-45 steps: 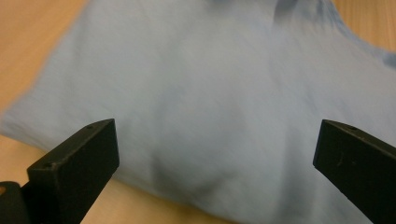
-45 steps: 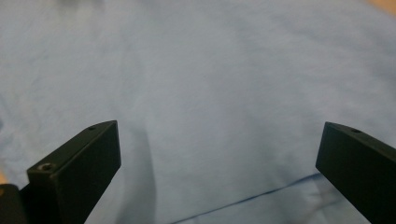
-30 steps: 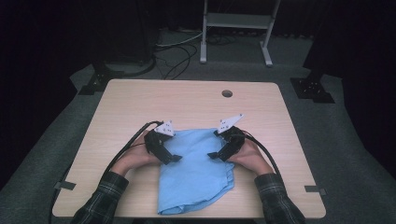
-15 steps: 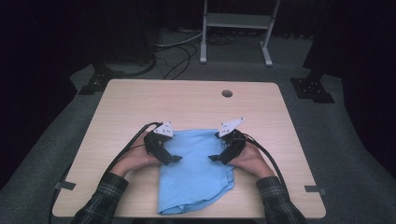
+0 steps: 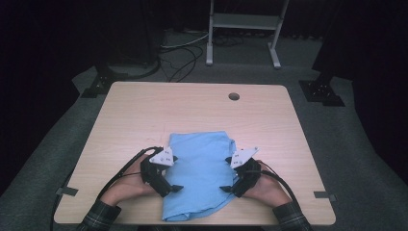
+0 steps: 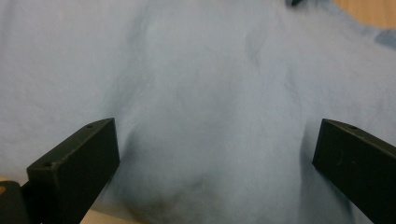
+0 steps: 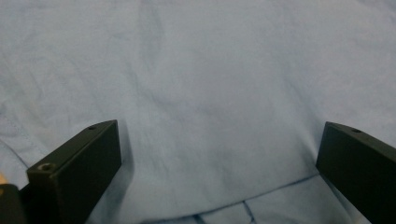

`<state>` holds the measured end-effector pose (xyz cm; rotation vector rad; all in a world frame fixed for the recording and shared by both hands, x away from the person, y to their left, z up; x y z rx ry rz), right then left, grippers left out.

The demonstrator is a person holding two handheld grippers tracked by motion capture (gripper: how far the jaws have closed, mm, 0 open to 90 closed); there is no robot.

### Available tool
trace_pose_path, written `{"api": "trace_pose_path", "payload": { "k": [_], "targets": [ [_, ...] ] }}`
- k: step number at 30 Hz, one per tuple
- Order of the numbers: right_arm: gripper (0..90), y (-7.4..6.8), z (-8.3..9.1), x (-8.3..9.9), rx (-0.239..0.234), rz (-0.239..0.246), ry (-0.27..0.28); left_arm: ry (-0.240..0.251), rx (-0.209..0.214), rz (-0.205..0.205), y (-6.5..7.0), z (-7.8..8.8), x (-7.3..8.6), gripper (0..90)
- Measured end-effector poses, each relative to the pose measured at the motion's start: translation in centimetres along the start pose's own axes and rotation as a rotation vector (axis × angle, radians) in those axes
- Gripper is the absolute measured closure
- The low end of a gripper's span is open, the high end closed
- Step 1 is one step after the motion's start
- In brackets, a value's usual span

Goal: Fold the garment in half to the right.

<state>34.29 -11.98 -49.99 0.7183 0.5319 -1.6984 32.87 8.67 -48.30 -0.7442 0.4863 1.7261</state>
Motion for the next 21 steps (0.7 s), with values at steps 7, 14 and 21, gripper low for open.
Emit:
{"api": "trace_pose_path", "payload": {
  "k": [7, 14, 21],
  "targets": [
    [0.0, 0.09, 0.04, 0.34, -0.015, -0.033, 0.004, 0.004, -0.002, 0.008, 0.02, -0.35, 0.41, 0.0],
    [0.0, 0.09, 0.04, 0.38, -0.012, -0.036, 0.014, 0.01, 0.005, 0.012, -0.01, -0.37, 0.42, 0.0],
    [0.0, 0.07, 0.1, 0.29, -0.006, -0.046, 0.022, 0.047, 0.006, 0.028, -0.12, 0.08, -0.13, 0.0]
  ]
}}
Point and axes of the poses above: each handheld gripper's, and its own axes: z roughly backward along the jaws, x roughly out of its underside, y roughly to its right, the point moved 8 cm from there along -z, roughly forward along the jaws, and after that the axes turned 2 degrees about -x, right-handed, at the moved point
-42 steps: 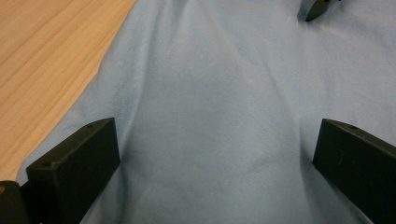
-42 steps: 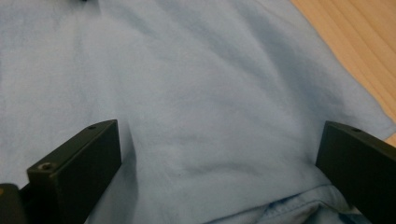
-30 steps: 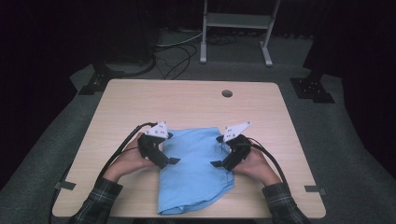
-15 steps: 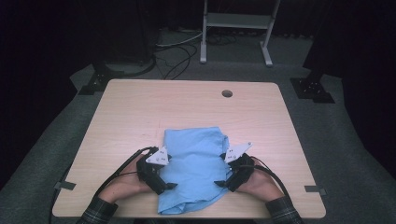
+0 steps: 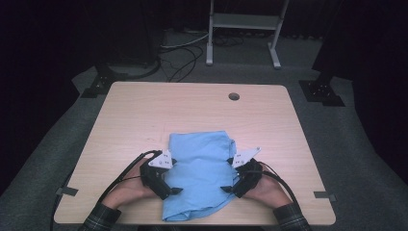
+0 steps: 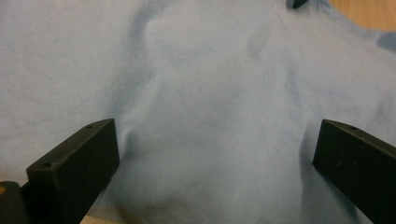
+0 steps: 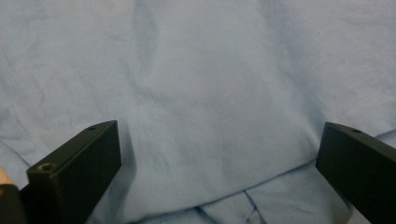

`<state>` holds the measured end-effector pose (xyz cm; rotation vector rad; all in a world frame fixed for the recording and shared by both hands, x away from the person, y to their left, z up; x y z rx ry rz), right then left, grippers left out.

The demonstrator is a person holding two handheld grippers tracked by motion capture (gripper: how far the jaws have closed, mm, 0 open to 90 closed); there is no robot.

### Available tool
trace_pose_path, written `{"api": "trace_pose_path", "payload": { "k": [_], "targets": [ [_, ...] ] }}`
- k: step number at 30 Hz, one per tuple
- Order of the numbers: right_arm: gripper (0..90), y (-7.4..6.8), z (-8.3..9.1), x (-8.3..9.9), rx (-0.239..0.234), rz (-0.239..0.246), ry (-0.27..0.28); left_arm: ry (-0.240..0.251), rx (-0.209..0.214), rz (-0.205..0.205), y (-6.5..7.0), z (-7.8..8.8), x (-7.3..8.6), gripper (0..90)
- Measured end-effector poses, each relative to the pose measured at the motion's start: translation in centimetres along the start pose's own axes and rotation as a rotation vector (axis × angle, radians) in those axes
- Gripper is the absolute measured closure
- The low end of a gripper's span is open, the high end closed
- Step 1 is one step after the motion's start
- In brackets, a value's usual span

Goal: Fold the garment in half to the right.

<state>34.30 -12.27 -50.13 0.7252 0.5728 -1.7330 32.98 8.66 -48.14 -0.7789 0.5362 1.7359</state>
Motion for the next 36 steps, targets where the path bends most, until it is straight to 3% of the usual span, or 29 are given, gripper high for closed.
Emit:
{"api": "trace_pose_path", "payload": {
  "k": [4, 7, 12, 18, 22, 36],
  "targets": [
    [0.0, 0.1, 0.5, -0.4, -0.014, -0.031, 0.041, 0.04, -0.011, 0.01, -0.2, 0.7, -0.6, 0.0],
    [0.0, 0.1, 1.1, -0.7, -0.003, -0.027, 0.057, 0.071, -0.016, 0.025, -0.5, 1.6, -0.9, 0.0],
    [0.0, -0.1, 2.9, -1.0, 0.006, -0.06, 0.119, 0.14, -0.069, 0.07, -1.6, 4.0, -1.2, 0.0],
    [0.0, -0.1, 5.4, -0.9, 0.039, -0.106, 0.174, 0.163, -0.128, 0.056, -2.0, 6.4, -0.9, 0.0],
    [0.0, 0.2, 7.1, -0.5, 0.092, -0.137, 0.209, 0.203, -0.155, 0.064, -2.1, 7.8, -1.0, 0.0],
    [0.0, 0.5, 11.3, 3.0, 0.211, -0.213, 0.252, 0.198, -0.243, 0.1, -2.6, 10.8, 2.1, 0.0]
  ]
}}
Point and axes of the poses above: each handheld gripper's, and its own axes: z roughly backward along the jaws, x roughly out of its underside, y roughly to its right, the point moved 8 cm from there along -z, roughly forward along the jaws, and after that the axes turned 2 degrees about -x, right-handed, at the moved point
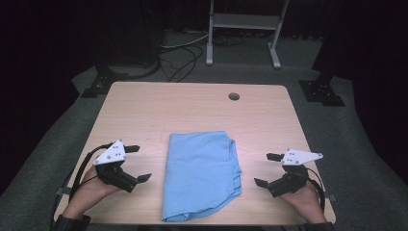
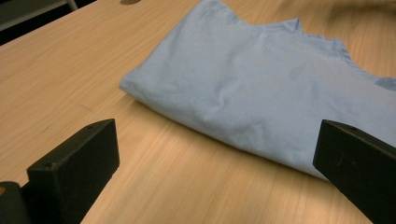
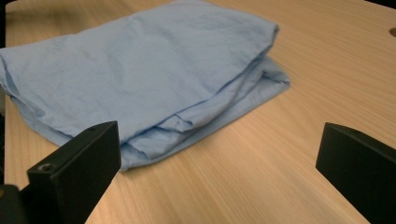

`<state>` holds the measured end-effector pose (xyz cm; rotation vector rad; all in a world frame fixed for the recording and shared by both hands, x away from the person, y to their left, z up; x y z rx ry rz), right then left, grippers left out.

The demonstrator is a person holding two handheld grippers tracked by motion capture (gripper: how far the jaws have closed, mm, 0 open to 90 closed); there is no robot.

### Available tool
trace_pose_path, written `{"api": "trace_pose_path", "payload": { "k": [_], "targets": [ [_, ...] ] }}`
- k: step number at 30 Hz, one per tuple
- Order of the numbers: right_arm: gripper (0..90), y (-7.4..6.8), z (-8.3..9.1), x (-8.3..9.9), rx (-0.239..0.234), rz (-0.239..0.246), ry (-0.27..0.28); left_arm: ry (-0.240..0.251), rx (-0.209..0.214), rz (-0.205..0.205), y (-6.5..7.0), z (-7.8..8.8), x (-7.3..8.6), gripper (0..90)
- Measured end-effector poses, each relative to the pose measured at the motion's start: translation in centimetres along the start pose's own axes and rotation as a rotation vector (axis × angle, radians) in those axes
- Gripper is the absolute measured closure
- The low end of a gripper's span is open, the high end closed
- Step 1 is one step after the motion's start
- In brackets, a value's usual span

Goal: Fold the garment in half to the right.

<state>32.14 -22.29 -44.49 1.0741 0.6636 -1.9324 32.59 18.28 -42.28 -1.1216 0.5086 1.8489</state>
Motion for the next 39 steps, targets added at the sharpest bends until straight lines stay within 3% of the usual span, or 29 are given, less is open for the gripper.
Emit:
{"api": "trace_pose_path", "payload": {
  "k": [12, 24, 28, 39],
  "targets": [
    [0.0, 1.5, 3.0, 3.0, 0.099, -0.067, -0.019, -0.04, -0.098, 0.063, -1.8, 2.8, 3.5, 0.0],
    [0.0, 2.9, 4.0, 6.5, 0.227, -0.098, -0.139, -0.109, -0.143, 0.115, -2.8, 3.6, 7.4, 0.0],
    [0.0, 3.1, 4.4, 7.4, 0.241, -0.121, -0.16, -0.148, -0.148, 0.115, -3.0, 3.3, 8.5, 0.0],
    [0.0, 3.4, 4.6, 8.9, 0.243, -0.146, -0.192, -0.183, -0.132, 0.123, -2.9, 2.8, 9.8, 0.0]
  ]
}}
Point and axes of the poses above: each handheld gripper's, and its own axes: z roughly backward along the jaws, x roughly out of its underside, y roughly to its right, the point moved 8 cm from there along -z, roughly forward along the jaws, and after that the axes turned 2 degrees about -x, right-handed, at the moved point
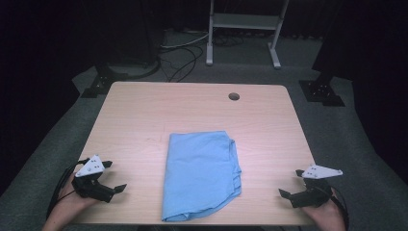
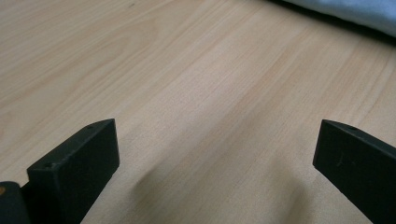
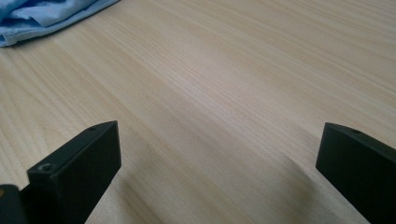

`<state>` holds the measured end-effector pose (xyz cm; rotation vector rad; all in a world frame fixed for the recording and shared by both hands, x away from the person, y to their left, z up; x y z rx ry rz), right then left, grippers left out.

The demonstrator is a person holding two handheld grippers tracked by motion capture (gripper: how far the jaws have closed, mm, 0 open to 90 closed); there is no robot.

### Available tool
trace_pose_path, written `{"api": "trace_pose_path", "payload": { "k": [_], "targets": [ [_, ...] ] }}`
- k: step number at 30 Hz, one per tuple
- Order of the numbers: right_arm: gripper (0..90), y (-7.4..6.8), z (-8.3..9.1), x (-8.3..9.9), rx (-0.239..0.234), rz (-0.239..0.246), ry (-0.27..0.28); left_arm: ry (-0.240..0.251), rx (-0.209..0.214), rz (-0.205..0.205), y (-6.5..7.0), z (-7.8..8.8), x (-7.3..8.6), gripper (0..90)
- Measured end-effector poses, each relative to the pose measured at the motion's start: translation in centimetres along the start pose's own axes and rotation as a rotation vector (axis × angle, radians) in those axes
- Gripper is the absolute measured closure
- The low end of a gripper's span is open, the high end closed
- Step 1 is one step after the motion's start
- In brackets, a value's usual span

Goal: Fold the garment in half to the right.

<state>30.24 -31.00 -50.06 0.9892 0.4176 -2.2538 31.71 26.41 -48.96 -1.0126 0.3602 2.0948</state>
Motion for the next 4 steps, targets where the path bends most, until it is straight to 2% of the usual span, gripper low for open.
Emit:
{"api": "trace_pose_path", "payload": {
  "k": [4],
  "targets": [
    [0.0, 0.03, -0.09, 0.08, -0.001, -0.001, -0.007, -0.009, 0.012, -0.003, 0.14, -0.25, 0.18, 0.0]
  ]
}}
Point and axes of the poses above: each handheld gripper's, and its own axes: z roughly backward along the jaws, x roughly out of its underside, y roughly to its right, the point moved 8 cm from there along -z, roughly forward along the jaws, and after that the axes turned 2 degrees about -x, right-handed, at the moved point
